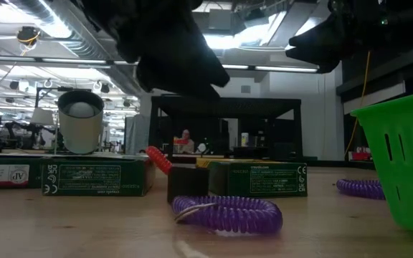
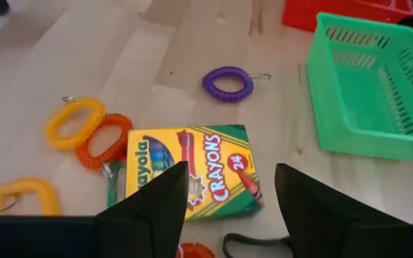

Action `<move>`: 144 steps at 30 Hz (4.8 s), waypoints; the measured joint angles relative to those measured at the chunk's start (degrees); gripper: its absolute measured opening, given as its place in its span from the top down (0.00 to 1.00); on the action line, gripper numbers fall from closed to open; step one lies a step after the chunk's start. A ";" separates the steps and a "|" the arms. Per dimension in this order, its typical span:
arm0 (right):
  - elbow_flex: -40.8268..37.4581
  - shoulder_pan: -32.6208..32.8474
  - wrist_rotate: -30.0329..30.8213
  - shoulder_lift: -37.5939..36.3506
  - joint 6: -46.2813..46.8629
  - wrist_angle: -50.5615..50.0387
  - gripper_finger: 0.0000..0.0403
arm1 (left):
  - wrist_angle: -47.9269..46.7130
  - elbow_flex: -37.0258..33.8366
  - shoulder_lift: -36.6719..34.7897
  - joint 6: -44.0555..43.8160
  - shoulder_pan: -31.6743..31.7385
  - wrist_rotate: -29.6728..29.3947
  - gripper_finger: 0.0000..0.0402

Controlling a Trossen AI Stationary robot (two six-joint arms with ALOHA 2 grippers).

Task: Pick & Place Office Desk Supplies
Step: Put the black rubber band into the black bin

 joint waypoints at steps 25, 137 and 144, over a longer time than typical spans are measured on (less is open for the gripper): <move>0.00 -0.01 -0.02 0.00 -0.03 -0.17 0.47 | -13.15 5.32 0.91 12.26 -3.74 5.14 0.51; 0.00 0.00 0.00 0.00 1.15 -1.21 0.47 | -60.91 -0.26 -14.15 -70.58 -39.81 5.18 0.86; 0.00 -0.02 0.00 0.00 1.04 -1.21 0.47 | -60.93 -0.26 -14.15 -71.42 -39.60 5.07 0.64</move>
